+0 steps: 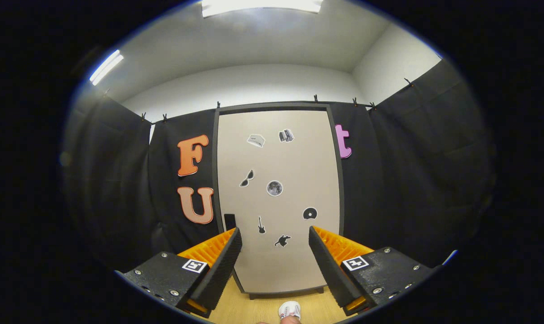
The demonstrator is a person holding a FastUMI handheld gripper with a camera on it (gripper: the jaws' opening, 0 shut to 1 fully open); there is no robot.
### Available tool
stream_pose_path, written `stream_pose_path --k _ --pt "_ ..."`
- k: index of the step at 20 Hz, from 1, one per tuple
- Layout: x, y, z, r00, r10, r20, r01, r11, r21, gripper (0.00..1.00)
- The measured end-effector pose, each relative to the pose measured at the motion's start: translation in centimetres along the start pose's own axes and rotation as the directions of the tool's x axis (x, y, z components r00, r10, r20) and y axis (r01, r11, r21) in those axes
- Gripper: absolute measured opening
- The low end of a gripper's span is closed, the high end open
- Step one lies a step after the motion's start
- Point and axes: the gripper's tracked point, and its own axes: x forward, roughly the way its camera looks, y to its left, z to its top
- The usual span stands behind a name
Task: Open the shoe cabinet door, grab the shoes and put them into the shoe cabinet, then close the shoe cabinet door.
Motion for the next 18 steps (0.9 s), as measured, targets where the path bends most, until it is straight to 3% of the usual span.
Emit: stream_pose_path --k 11,18 --pt "3.9 5.7 -3.0 0.999 -0.009 -0.031 0.009 1.000 0.008 0.94" --pt "9.0 8.7 -5.5 0.998 0.012 -0.060 -0.010 0.999 0.036 0.94"
